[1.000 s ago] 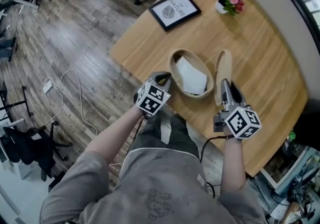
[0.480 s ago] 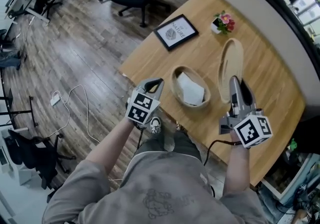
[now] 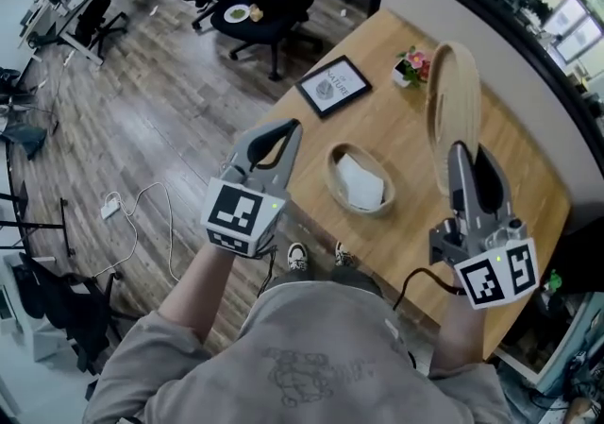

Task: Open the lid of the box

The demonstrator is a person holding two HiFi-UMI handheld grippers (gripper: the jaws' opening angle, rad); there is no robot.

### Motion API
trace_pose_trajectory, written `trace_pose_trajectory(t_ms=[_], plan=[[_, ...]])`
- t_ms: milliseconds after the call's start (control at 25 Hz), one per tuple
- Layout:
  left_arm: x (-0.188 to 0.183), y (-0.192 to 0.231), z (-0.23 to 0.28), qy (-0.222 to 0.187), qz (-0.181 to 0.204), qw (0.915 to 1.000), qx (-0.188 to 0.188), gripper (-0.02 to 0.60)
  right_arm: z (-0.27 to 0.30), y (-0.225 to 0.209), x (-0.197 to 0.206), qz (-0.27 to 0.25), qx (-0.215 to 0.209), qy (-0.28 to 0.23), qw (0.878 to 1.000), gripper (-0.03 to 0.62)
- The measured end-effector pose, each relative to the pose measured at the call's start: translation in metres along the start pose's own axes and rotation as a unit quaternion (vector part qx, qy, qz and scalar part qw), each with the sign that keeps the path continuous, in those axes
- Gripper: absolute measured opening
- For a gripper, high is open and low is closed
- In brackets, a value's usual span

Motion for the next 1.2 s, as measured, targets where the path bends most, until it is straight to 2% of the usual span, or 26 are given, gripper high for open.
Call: trace_pose_trajectory(t_ms=[240,440,640,760,960,1200], plan=[[-0.053,-0.001,-0.029,-0.045,0.016,0.9988,-0.010,0.002,-0.018,0.024,-0.037,-0.046,-0.002,-0.031,0.998,0.084],[-0.072,-0.002,-0.052,-0.065,0.029,0.9973,-0.019,0.002,-0.034,0.035,-0.048,-0.056,0.004,-0.042,0.998,0.084],[-0.058,-0.005,-0.063,-0.045,0.044,0.9975,-0.033,0.002,-0.048,0.045,-0.046,-0.068,0.013,-0.027,0.997,0.084],[-0.042,-0.005,-0.064,-0.025,0.034,0.9984,-0.036,0.002,-0.046,0.046,-0.028,-0.070,0.011,0.006,0.997,0.084],[-0.033,-0.006,-0.066,-0.016,0.021,0.9990,-0.036,0.002,-0.041,0.046,0.004,-0.039,0.015,0.057,0.997,0.084],[-0.037,-0.002,-0.069,-0.021,0.020,0.9987,-0.043,0.002,-0.036,0.048,0.003,-0.038,0.010,0.050,0.998,0.084]])
Point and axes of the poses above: the fingertips, and each gripper's own axes: z forward along the fingers, y to its left, x out of its underside, the point moved 10 cm from there along -z, backward along the fingers, and after that the axes turned 2 degrees about -z, right-handed, at the moved point
